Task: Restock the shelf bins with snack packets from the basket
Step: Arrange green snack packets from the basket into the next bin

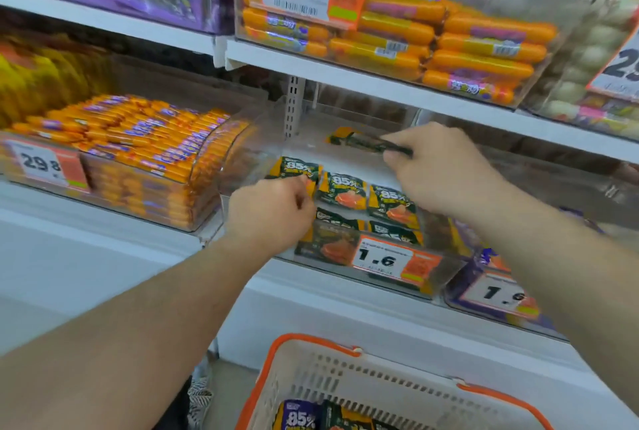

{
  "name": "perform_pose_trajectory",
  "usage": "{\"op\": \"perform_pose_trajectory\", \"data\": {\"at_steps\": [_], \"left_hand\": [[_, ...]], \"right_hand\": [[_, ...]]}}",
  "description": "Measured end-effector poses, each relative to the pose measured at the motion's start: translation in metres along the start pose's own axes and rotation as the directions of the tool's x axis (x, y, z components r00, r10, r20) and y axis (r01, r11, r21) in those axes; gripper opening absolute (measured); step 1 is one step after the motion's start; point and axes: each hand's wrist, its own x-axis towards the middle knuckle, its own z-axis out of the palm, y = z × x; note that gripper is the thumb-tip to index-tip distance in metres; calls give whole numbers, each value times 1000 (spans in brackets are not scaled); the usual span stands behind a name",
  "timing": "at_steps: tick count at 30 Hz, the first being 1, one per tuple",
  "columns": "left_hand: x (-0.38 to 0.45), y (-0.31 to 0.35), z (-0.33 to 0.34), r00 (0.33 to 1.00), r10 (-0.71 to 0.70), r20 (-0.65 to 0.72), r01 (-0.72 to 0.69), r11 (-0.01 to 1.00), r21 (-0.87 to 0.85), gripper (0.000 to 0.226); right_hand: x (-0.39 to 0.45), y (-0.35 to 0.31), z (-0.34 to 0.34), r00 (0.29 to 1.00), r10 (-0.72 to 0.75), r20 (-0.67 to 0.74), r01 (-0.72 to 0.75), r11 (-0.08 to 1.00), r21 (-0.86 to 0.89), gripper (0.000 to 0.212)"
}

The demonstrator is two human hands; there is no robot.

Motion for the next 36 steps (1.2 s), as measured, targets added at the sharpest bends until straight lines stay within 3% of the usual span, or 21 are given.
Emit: {"op": "perform_pose_trajectory", "data": {"at_steps": [7, 13, 20, 31, 34, 36], "left_hand": [[1, 0, -3, 1000, 1, 13, -1, 1000, -1, 22], [4, -4, 8, 1000, -12, 8, 11, 998, 63, 22], [5, -3, 11, 1000, 11, -11, -10, 999, 50, 25], [3, 0, 9, 1000, 24, 18, -24, 999, 29, 25], [4, 2, 8, 999, 29, 35, -28, 999, -27, 23], [4, 4, 9, 998, 54, 32, -50, 991, -122, 18]], "right_hand": [[90, 55, 96, 966, 129, 224, -73, 967, -242, 30], [114, 60, 131, 937, 166, 308, -64, 947, -314, 33], [114, 60, 148, 848, 227, 479, -41, 929, -367, 43], [124, 75, 163, 775, 314, 548, -138, 931, -339, 68], [120, 69, 152, 794, 308, 524, -155, 936, -315, 62], [114, 62, 141, 835, 269, 480, -152, 951, -268, 45]]}}
